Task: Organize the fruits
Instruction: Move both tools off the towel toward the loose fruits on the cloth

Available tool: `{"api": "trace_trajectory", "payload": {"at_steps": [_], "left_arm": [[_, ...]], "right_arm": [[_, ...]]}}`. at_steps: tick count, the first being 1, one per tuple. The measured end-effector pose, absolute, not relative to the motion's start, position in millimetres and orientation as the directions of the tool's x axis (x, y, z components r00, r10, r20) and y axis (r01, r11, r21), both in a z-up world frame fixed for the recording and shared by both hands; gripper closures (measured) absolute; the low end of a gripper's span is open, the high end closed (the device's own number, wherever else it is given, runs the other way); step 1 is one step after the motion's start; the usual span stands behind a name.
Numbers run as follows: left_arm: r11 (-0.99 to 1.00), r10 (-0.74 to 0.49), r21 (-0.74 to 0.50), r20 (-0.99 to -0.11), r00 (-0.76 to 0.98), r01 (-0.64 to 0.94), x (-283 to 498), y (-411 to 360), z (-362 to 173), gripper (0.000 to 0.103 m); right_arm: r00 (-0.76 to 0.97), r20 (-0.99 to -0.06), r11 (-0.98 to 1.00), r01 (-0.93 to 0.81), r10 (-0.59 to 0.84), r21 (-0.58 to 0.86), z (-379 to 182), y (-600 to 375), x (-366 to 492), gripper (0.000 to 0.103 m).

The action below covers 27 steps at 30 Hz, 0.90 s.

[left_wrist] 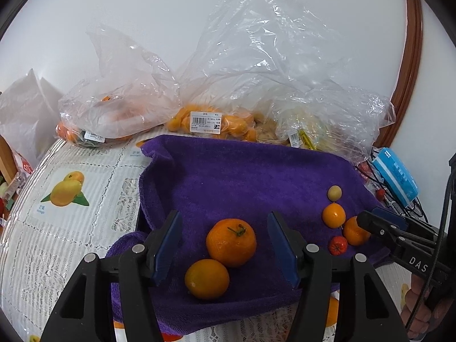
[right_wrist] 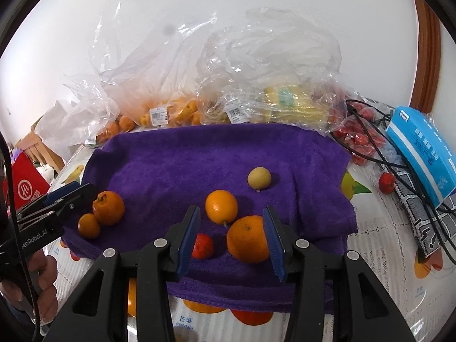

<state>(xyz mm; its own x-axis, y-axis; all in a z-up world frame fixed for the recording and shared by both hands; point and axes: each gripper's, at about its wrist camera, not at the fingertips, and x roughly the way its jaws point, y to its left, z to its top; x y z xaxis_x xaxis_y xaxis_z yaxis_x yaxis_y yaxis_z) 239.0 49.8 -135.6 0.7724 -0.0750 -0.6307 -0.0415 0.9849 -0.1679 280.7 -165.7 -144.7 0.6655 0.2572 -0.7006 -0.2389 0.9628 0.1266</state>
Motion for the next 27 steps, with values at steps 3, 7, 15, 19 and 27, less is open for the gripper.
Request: {"api": "trace_trajectory", "payload": {"at_steps": [3,7,15,19,27], "left_arm": [[0.984,-0.077,-0.172,-0.632,0.771,-0.042,239.1,50.5,-135.5,0.043],[0.984,-0.072,-0.171,-0.622,0.779,-0.046,238.1,50.7,-134.7,0.043],[0.983,-0.082,-0.181,-0.610,0.788,-0.038,234.4,51.1,-130.1,0.043],[0.986,-0.083,-0.167,-0.610,0.788,-0.026,232.4,48.2,-128.8,0.043],[0.981,-0.108,-0.195,-0.614,0.782,-0.018,228.8,49.4,-125.9,0.043]], "right_arm": [[0.668,-0.698,0.962,-0.244,0.257,0.120,-144.3,-163.0,278.4,0.057],[0.671,-0.696,0.961,-0.252,0.256,0.110,-144.1,-160.0,275.5,0.057],[0.672,-0.690,0.954,-0.281,0.270,0.099,-141.7,-155.1,269.1,0.057],[0.672,-0.692,0.952,-0.298,0.264,0.074,-140.6,-148.6,260.4,0.057],[0.650,-0.705,0.941,-0.329,0.284,0.077,-143.2,-142.1,224.1,0.058]]}}
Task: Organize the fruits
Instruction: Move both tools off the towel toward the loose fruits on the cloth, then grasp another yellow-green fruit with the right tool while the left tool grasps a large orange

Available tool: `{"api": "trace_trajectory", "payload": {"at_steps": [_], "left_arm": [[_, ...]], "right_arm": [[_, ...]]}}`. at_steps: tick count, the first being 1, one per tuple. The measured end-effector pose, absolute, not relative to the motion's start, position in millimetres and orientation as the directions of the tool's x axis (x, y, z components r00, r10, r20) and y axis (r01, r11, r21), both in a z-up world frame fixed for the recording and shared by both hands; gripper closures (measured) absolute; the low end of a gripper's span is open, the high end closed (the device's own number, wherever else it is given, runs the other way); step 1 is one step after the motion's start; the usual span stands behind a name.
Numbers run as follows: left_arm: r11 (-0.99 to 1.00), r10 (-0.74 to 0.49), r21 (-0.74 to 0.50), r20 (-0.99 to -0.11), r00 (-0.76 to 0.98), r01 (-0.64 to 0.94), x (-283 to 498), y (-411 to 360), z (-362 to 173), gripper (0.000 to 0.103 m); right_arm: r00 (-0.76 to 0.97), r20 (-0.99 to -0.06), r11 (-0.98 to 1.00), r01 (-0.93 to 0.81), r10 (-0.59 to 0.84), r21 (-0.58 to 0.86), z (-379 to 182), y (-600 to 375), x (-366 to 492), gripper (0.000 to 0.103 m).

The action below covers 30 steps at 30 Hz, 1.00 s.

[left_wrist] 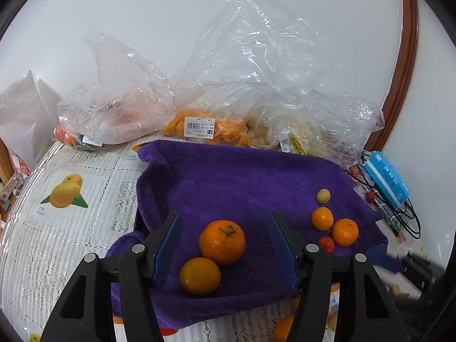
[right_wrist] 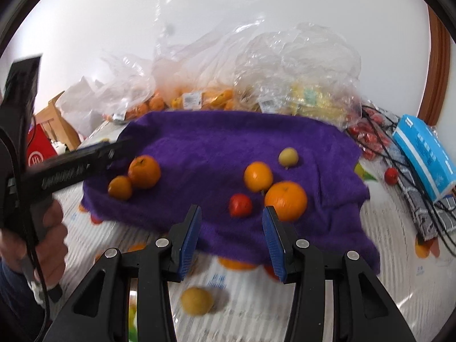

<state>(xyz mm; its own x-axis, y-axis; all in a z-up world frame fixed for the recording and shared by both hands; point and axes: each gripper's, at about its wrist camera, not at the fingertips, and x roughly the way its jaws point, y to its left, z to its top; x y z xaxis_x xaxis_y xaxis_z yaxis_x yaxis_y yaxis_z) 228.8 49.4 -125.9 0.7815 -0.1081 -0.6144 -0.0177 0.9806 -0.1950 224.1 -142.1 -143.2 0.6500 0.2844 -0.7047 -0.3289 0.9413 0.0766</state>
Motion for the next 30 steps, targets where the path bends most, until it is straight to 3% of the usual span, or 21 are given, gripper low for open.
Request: {"api": "trace_trajectory", "payload": {"at_steps": [9,13,24,30], "left_arm": [[0.975,-0.128,-0.224,-0.604,0.787,-0.014,224.6,53.2,-117.9,0.043],[0.974,-0.138,-0.226,-0.592,0.794,0.001,219.4,50.8,-112.2,0.043],[0.980,-0.162,-0.191,-0.616,0.771,0.053,190.1,39.7,-121.9,0.043],[0.968,-0.219,-0.239,-0.658,0.720,0.075,162.7,48.4,-139.6,0.043]], "right_arm": [[0.562,-0.778,0.940,-0.323,0.282,0.107,-177.7,-136.2,189.9,0.058],[0.574,-0.788,0.951,-0.305,0.225,0.050,-185.3,-131.2,182.0,0.074],[0.593,-0.786,0.957,-0.289,0.176,-0.004,-183.7,-134.3,153.1,0.074],[0.591,-0.789,0.962,-0.275,0.167,-0.003,-182.8,-140.6,140.1,0.075]]}}
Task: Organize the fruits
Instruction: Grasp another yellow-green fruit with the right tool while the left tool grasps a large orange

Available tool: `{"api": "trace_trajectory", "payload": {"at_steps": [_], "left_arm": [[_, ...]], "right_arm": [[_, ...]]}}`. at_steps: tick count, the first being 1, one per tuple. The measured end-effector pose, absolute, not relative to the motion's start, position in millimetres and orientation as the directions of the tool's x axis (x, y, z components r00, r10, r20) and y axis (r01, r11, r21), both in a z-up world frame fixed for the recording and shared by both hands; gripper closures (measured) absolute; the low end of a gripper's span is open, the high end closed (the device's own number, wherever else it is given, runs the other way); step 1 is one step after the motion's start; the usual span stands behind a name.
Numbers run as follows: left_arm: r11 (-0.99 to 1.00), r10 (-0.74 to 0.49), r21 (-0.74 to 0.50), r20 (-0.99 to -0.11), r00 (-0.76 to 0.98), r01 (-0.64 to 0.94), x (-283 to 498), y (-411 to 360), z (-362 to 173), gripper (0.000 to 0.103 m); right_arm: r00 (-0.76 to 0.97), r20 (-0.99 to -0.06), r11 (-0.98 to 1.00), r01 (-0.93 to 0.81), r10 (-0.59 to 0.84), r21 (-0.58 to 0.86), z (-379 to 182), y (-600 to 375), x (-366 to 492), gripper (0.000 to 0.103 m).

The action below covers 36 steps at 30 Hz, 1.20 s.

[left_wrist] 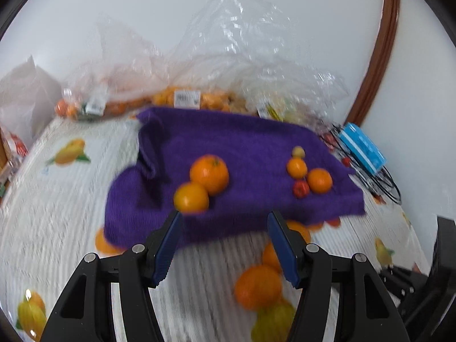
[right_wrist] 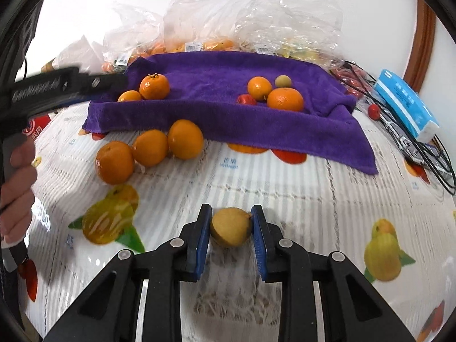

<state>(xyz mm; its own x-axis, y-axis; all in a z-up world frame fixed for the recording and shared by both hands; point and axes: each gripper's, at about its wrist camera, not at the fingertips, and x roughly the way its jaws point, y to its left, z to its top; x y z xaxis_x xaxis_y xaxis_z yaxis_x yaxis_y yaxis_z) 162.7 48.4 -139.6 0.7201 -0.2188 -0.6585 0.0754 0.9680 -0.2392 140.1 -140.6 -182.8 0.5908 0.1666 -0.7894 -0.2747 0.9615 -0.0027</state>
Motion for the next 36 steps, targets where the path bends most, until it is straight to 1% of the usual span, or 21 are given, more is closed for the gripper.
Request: {"api": "trace_trajectory", "payload": {"at_steps": [4,10,14,16,21,25,30,31,33,34,35,36], "left_arm": [[0.956,-0.274,-0.271,-0.685,0.675,0.113,149.8,45.0,-154.6,0.043],[0.962,-0.275,-0.210,-0.733,0.622,0.177,144.1,18.0,-171.9,0.043],[0.978,-0.194,-0.101,-0.758,0.623,0.182,143.8,1.0,-178.3,0.043],[0.979,-0.184,-0.089,-0.762,0.622,0.181,146.0,-1.1,-178.9,0.043],[0.983,-0.173,-0.087,-0.760,0.627,0.164,145.2,1.6,-178.4,0.055],[0.980,-0.191,-0.114,-0.755,0.627,0.161,145.1,6.3,-177.7,0.055],[0.984,-0.169,-0.088,-0.760,0.627,0.158,145.4,1.5,-179.0,0.056],[0.984,-0.166,-0.085,-0.761,0.627,0.158,145.5,1.2,-179.0,0.056],[0.984,-0.163,-0.082,-0.761,0.628,0.157,145.6,0.6,-178.9,0.055],[0.984,-0.166,-0.083,-0.760,0.628,0.159,145.5,0.8,-178.7,0.056],[0.982,-0.176,-0.091,-0.759,0.627,0.166,145.5,1.1,-178.3,0.063],[0.980,-0.188,-0.098,-0.757,0.626,0.176,145.5,0.8,-178.0,0.063]], "right_arm": [[0.599,-0.783,0.969,-0.245,0.164,0.016,-182.4,-152.6,127.9,0.075],[0.611,-0.778,0.978,-0.207,0.145,0.020,-181.3,-168.9,115.4,0.075],[0.623,-0.772,0.982,-0.187,0.124,0.007,-182.0,-174.4,113.4,0.075],[0.618,-0.776,0.983,-0.181,0.125,0.015,-182.8,-175.8,116.0,0.075],[0.614,-0.779,0.985,-0.171,0.128,0.027,-184.4,-177.3,121.4,0.075],[0.614,-0.779,0.985,-0.171,0.128,0.027,-184.8,-177.2,121.1,0.075],[0.611,-0.778,0.984,-0.172,0.142,0.045,-185.1,-178.6,121.3,0.074],[0.611,-0.778,0.984,-0.172,0.145,0.048,-184.9,-179.3,121.7,0.073],[0.608,-0.778,0.982,-0.179,0.159,0.060,-184.7,-179.7,121.0,0.068],[0.606,-0.776,0.979,-0.189,0.172,0.070,-184.4,-179.5,119.6,0.061],[0.605,-0.776,0.978,-0.195,0.179,0.073,-184.3,-179.9,118.7,0.059],[0.606,-0.776,0.978,-0.195,0.176,0.070,-184.1,-179.7,117.7,0.059]]}}
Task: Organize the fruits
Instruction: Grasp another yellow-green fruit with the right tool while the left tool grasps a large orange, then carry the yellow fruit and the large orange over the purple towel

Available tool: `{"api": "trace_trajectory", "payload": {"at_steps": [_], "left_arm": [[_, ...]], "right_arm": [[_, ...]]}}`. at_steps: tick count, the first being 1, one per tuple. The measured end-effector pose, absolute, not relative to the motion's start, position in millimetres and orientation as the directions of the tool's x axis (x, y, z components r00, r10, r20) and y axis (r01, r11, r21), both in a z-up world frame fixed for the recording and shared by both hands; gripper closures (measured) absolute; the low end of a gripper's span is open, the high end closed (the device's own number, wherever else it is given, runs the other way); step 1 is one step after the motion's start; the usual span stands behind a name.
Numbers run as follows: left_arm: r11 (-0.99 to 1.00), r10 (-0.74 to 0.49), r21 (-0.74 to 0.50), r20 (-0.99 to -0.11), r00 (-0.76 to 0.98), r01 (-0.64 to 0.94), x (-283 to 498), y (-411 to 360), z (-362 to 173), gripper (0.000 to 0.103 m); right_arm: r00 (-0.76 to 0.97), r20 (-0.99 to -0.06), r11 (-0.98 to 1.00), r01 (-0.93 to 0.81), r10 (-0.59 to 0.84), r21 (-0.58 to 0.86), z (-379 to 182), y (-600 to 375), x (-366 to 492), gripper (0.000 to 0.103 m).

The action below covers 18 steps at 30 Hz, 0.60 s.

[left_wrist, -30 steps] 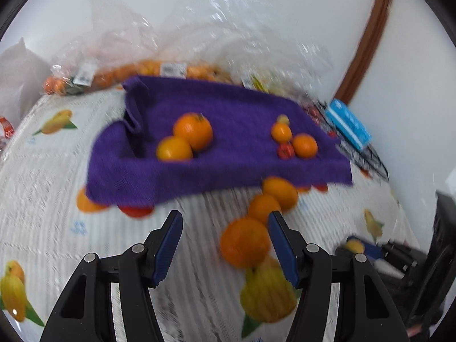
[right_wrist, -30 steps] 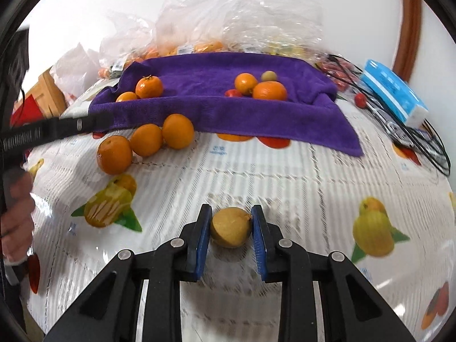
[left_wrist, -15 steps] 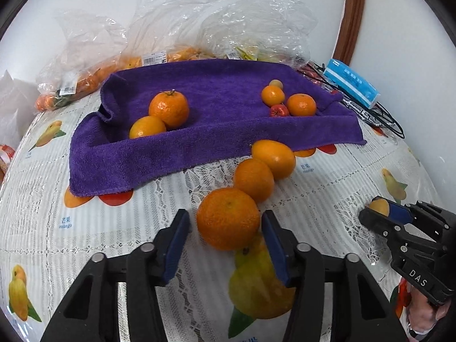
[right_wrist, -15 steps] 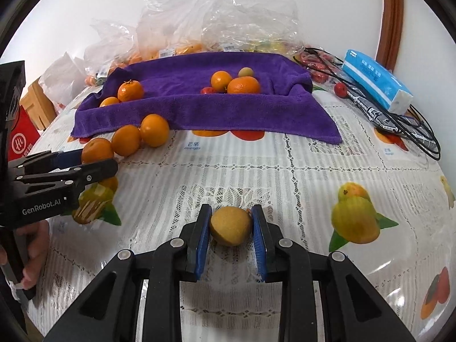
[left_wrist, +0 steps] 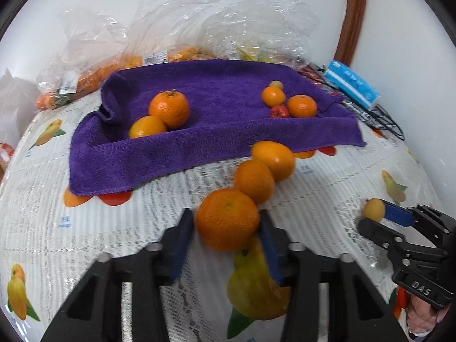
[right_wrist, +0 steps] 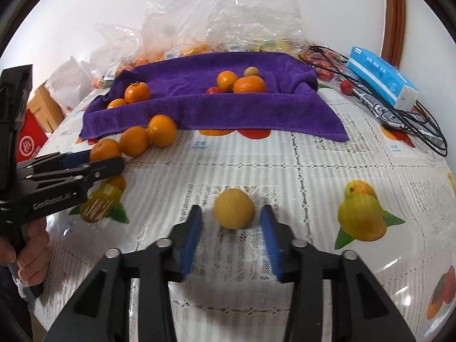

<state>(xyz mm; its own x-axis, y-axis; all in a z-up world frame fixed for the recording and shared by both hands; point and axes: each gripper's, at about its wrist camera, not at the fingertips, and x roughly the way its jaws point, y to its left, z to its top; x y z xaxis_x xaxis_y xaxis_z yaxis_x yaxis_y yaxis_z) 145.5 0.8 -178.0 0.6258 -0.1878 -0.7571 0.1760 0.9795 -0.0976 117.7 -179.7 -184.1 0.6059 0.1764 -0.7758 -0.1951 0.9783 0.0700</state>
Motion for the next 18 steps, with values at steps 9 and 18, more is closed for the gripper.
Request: {"api": "trace_trajectory", "payload": {"at_steps": [9,18], "left_arm": [[0.979,-0.201,-0.132,-0.750,0.630,0.155,142.4,10.5,-176.0,0.064],[0.977,-0.213,-0.151,-0.730,0.650,0.152,137.8,17.2,-163.7,0.064]], "right_arm": [[0.615,-0.773,0.982,-0.178,0.155,0.056,-184.2,-183.8,113.9,0.067],[0.612,-0.771,0.981,-0.175,0.177,0.086,-183.8,-189.1,115.2,0.074]]}}
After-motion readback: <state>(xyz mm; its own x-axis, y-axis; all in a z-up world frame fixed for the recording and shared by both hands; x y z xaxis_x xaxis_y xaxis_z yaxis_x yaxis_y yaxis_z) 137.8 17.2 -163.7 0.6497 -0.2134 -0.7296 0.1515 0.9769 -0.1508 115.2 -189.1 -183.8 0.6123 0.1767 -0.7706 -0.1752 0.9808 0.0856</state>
